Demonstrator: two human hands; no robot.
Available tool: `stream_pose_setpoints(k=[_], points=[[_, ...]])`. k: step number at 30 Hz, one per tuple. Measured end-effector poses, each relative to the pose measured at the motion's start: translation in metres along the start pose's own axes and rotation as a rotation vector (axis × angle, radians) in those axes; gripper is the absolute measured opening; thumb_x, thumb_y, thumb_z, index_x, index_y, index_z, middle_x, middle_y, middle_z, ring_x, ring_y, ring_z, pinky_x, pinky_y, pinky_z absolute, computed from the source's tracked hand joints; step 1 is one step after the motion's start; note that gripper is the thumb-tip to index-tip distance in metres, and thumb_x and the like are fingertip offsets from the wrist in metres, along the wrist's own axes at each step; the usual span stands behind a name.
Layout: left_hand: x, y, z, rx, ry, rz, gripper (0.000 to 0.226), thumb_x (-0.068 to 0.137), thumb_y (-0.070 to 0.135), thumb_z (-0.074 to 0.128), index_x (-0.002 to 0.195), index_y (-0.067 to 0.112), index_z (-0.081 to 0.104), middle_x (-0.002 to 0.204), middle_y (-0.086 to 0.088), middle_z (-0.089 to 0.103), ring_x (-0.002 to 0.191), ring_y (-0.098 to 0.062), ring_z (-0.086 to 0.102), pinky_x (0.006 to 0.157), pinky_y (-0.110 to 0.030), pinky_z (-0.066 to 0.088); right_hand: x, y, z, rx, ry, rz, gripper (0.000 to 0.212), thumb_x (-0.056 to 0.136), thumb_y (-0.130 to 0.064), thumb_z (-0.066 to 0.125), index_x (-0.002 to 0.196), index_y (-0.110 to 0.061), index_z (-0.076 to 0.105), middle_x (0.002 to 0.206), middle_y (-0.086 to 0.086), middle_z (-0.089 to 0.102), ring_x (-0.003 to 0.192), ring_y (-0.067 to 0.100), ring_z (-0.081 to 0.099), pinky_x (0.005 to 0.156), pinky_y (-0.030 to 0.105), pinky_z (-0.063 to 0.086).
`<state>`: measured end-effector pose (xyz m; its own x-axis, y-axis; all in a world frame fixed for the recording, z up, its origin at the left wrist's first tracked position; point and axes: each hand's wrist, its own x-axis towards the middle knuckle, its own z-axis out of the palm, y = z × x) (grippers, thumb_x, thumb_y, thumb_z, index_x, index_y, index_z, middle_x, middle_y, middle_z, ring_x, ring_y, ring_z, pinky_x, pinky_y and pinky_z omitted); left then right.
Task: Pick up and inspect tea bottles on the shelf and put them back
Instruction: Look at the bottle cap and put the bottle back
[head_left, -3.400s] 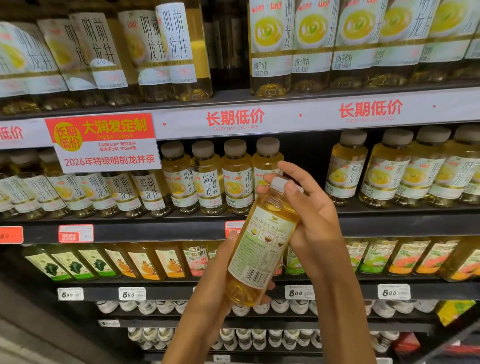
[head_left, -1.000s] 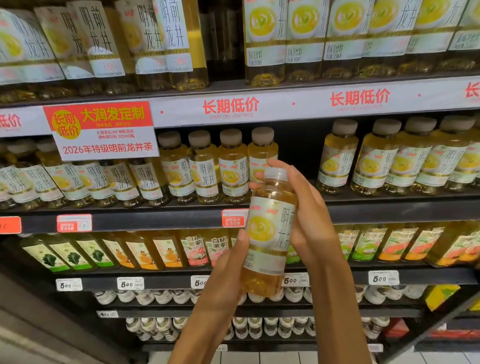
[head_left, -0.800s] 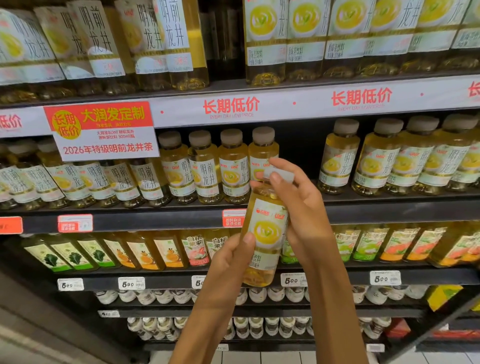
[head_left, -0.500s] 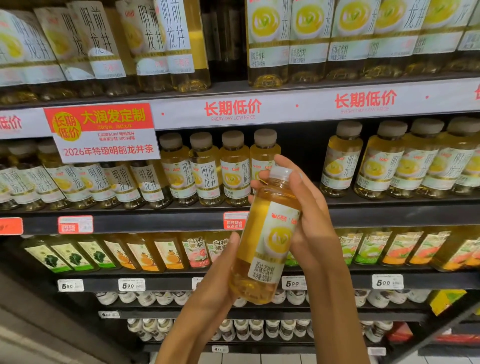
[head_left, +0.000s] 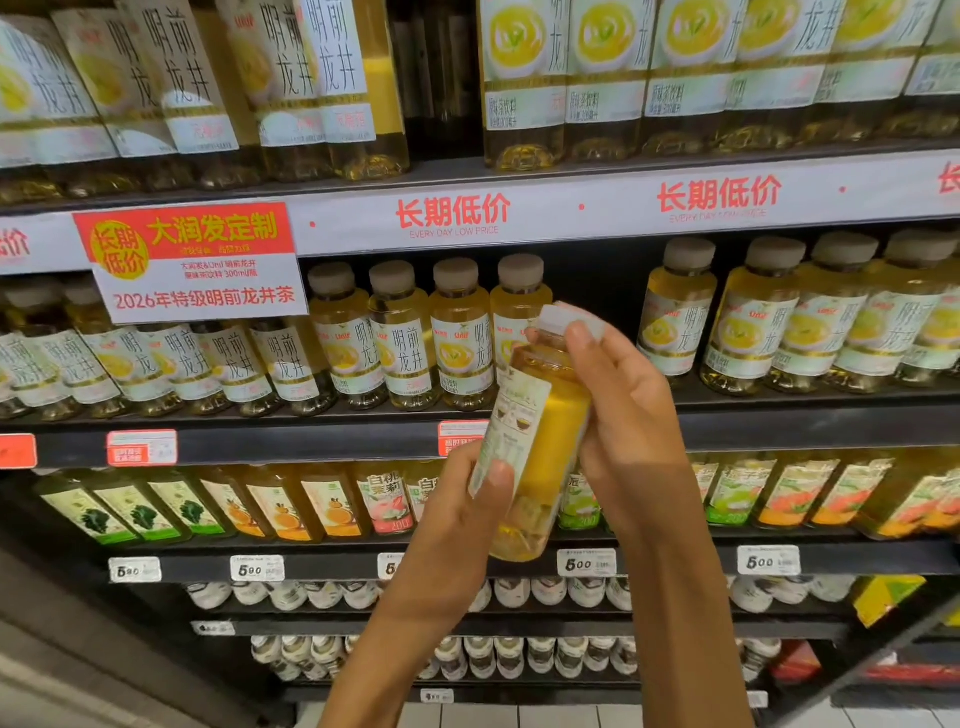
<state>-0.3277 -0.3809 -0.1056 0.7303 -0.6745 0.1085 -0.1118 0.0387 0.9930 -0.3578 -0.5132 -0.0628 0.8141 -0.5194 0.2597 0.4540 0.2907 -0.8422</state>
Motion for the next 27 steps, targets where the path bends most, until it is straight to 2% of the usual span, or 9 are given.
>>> stream_pose_setpoints(k=[3, 4, 6, 8, 13, 17, 19, 23, 27], points=[[0.001, -0.003, 0.0, 0.002, -0.011, -0.038, 0.045, 0.088, 0.061, 0.031, 0.117, 0.043, 0.06, 0.112, 0.023, 0.067, 0.108, 0.01, 0.057, 0.082, -0.004, 0.043, 0.003, -0.001, -0.003, 0.098, 0.015, 0.008, 0.044, 0.08, -0.032, 0.057, 0.117, -0.01, 0.061, 0.103, 0.006, 0.073, 0.098, 0.018, 0.069, 0.08, 0.026, 0.056], [0.002, -0.004, -0.002, -0.016, -0.008, -0.073, 0.046, 0.085, 0.064, 0.029, 0.115, 0.05, 0.061, 0.116, 0.025, 0.065, 0.114, 0.007, 0.055, 0.09, -0.009, 0.042, 0.004, -0.002, -0.004, 0.132, 0.015, 0.015, 0.041, 0.08, -0.031, 0.057, 0.115, -0.01, 0.062, 0.1, 0.005, 0.074, 0.095, 0.017, 0.07, 0.077, 0.025, 0.056], [0.004, -0.007, -0.002, -0.044, -0.013, -0.147, 0.048, 0.084, 0.075, 0.03, 0.112, 0.054, 0.062, 0.124, 0.02, 0.063, 0.124, -0.002, 0.051, 0.109, -0.032, 0.036, 0.005, -0.003, -0.007, 0.205, -0.001, 0.037, 0.036, 0.082, -0.031, 0.054, 0.111, -0.012, 0.064, 0.096, 0.005, 0.074, 0.092, 0.018, 0.071, 0.076, 0.027, 0.057], [0.005, -0.007, 0.001, -0.065, -0.041, -0.195, 0.051, 0.073, 0.084, 0.036, 0.108, 0.059, 0.062, 0.129, 0.017, 0.06, 0.126, -0.006, 0.05, 0.113, -0.044, 0.031, 0.006, -0.004, -0.009, 0.256, -0.016, 0.049, 0.037, 0.083, -0.033, 0.052, 0.111, -0.013, 0.065, 0.096, 0.006, 0.074, 0.092, 0.02, 0.071, 0.077, 0.029, 0.057], [0.007, -0.004, 0.01, -0.076, -0.06, -0.103, 0.049, 0.073, 0.075, 0.039, 0.103, 0.05, 0.069, 0.113, 0.012, 0.071, 0.109, -0.006, 0.064, 0.096, -0.031, 0.048, 0.008, -0.005, -0.013, 0.23, 0.018, 0.09, 0.045, 0.077, -0.043, 0.053, 0.108, -0.015, 0.068, 0.103, 0.007, 0.073, 0.093, 0.017, 0.069, 0.074, 0.027, 0.056], [0.012, 0.005, 0.012, -0.061, 0.043, 0.086, 0.036, 0.088, 0.051, 0.046, 0.107, 0.028, 0.067, 0.107, 0.008, 0.072, 0.101, -0.007, 0.067, 0.079, -0.015, 0.051, 0.007, -0.007, -0.014, -0.015, 0.069, 0.02, 0.041, 0.084, -0.051, 0.056, 0.112, -0.022, 0.065, 0.105, -0.002, 0.073, 0.1, 0.012, 0.068, 0.086, 0.03, 0.054], [0.014, 0.007, 0.012, -0.068, 0.097, 0.141, 0.044, 0.076, 0.048, 0.058, 0.113, 0.024, 0.061, 0.107, 0.008, 0.071, 0.098, -0.006, 0.067, 0.074, -0.015, 0.052, 0.007, -0.007, -0.012, -0.054, 0.065, 0.002, 0.038, 0.082, -0.045, 0.059, 0.112, -0.022, 0.064, 0.099, -0.003, 0.073, 0.095, 0.012, 0.068, 0.081, 0.029, 0.055], [0.015, 0.006, 0.007, -0.029, 0.161, 0.194, 0.056, 0.063, 0.036, 0.077, 0.114, 0.029, 0.057, 0.106, 0.014, 0.069, 0.095, -0.007, 0.068, 0.077, -0.022, 0.055, 0.009, -0.008, -0.008, 0.032, 0.055, -0.03, 0.045, 0.075, -0.043, 0.07, 0.113, -0.021, 0.062, 0.098, 0.001, 0.073, 0.095, 0.018, 0.069, 0.079, 0.032, 0.058], [0.016, 0.006, -0.004, 0.009, 0.069, 0.128, 0.06, 0.06, 0.048, 0.075, 0.115, 0.043, 0.054, 0.112, 0.018, 0.066, 0.103, -0.005, 0.065, 0.082, -0.022, 0.054, 0.016, -0.011, -0.002, 0.07, -0.006, -0.075, 0.034, 0.086, -0.031, 0.064, 0.114, -0.013, 0.061, 0.091, 0.001, 0.072, 0.09, 0.019, 0.071, 0.071, 0.028, 0.057]])
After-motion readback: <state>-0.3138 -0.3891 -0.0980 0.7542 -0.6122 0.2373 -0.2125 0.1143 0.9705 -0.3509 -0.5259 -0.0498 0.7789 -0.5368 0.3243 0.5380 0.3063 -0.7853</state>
